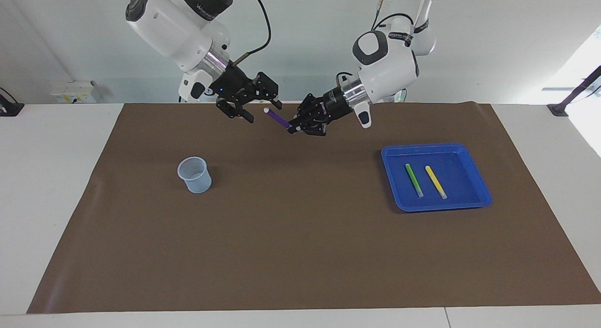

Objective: Transfer and insert pens with both arms
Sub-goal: 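Grasp the purple pen tip with the right gripper, open the left gripper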

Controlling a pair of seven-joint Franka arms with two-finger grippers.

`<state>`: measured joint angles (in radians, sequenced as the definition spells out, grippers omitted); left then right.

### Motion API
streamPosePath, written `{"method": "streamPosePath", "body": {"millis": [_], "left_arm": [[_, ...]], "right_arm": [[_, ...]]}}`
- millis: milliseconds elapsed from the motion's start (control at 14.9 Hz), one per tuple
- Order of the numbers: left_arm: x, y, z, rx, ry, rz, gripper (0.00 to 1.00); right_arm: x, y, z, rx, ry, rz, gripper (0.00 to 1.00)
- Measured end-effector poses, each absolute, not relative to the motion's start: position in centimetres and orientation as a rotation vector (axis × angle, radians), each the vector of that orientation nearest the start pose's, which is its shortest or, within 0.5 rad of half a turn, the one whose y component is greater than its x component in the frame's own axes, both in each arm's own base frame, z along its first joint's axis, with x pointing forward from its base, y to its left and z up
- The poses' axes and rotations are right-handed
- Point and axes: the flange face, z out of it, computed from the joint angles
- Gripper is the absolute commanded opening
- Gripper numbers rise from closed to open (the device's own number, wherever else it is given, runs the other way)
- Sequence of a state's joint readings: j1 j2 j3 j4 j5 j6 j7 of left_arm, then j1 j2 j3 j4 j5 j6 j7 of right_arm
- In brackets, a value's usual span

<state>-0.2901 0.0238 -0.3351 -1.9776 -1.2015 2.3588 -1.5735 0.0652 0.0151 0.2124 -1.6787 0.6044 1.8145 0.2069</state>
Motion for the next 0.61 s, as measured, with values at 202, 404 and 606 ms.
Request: {"method": "streamPosePath", "body": {"millis": [202,404,606], "left_arm": [[47.77,-35.77,50.09,1.479,1.713,-0.908,0.0],[47.78,-35.78,50.09,1.474,1.714,-0.908,0.0],[47.78,-35.78,50.07,1.473,1.715,-0.907,0.0]], "right_arm": [[54.42,20.7,60.23,-2.533,0.045,0.04,0.88],[54.4,20.76,60.23,-2.533,0.044,0.04,0.44],[54.4,20.76,60.23,-2.533,0.044,0.04,0.0]]}}
